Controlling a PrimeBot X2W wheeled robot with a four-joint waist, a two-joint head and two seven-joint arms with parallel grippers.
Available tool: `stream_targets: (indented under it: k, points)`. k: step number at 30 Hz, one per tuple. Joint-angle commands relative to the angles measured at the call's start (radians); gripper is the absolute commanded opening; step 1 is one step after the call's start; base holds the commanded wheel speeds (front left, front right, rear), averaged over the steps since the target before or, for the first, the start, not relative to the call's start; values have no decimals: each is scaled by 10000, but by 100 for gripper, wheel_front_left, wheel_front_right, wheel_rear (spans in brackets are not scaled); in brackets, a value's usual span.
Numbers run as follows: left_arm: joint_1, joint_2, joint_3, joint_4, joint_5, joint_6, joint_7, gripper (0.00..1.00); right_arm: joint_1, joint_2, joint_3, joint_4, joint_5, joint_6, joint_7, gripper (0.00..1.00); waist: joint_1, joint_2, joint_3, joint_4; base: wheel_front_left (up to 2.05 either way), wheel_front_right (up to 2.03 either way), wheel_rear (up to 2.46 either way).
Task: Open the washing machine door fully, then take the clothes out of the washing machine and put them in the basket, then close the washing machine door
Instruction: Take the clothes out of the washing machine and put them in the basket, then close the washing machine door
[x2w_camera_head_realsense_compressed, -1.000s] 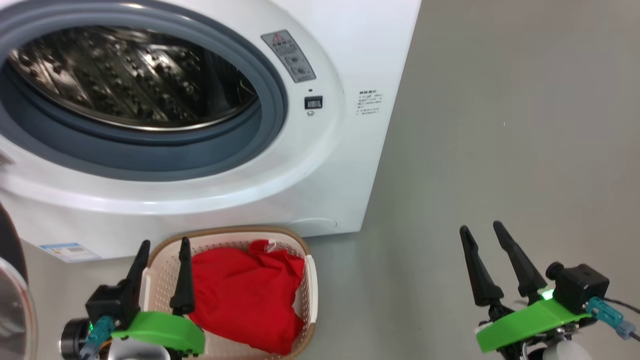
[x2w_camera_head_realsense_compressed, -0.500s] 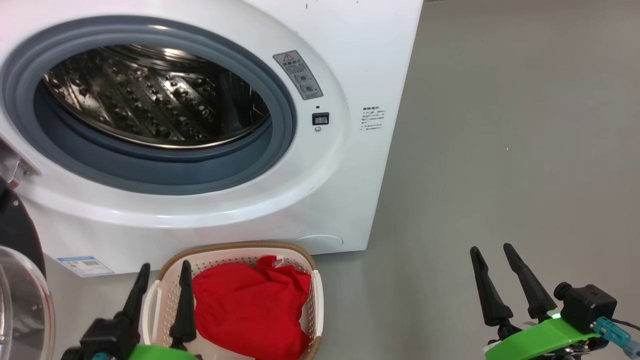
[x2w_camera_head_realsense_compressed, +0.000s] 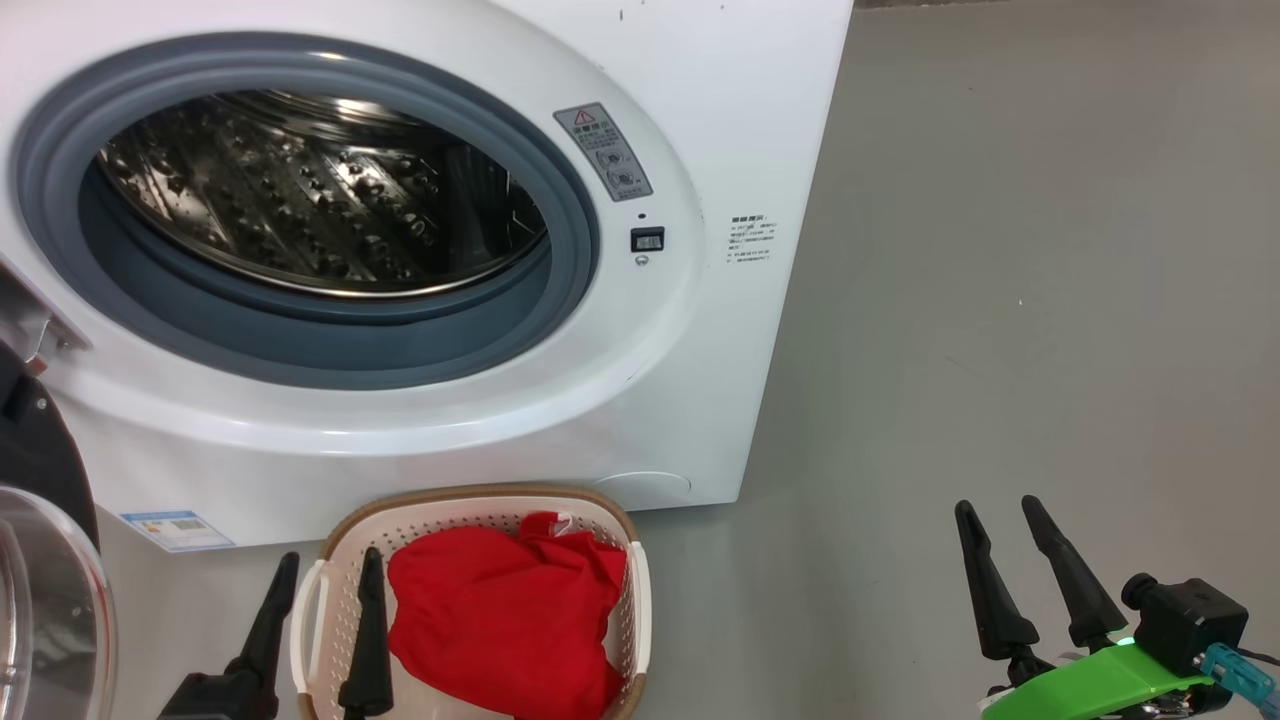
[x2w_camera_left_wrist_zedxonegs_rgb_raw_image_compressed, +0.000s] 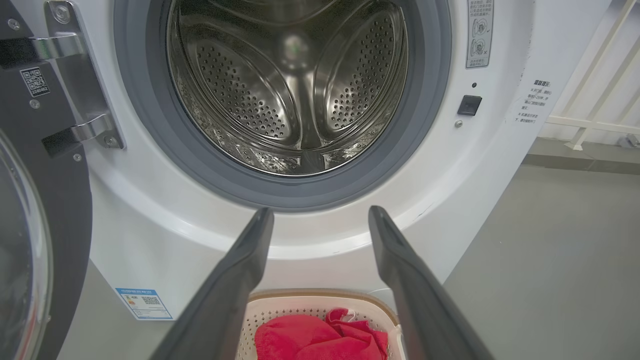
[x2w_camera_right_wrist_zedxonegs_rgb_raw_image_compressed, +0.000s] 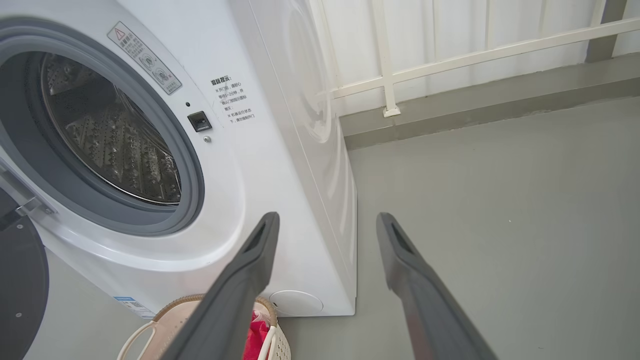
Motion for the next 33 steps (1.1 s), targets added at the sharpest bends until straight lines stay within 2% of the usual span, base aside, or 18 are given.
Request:
stream_targets:
  k: [1,18,33]
  points:
    - [-50,104,271,-307,7,101,-51,100,-47,-111,201,-256,-179,2,-65,100,0,0,14,3,0,0,0]
    - [-159,104,267,-353,-3,186,-51,100,-111,-78,167,-232,-186,2,-65,100,0,0,13,-21,-10,10,0]
    - [-101,104,295,-337,32,131,-51,100,-74,-31,228,-213,-185,2,-65,100,0,0,-87,-24,-133,133,0]
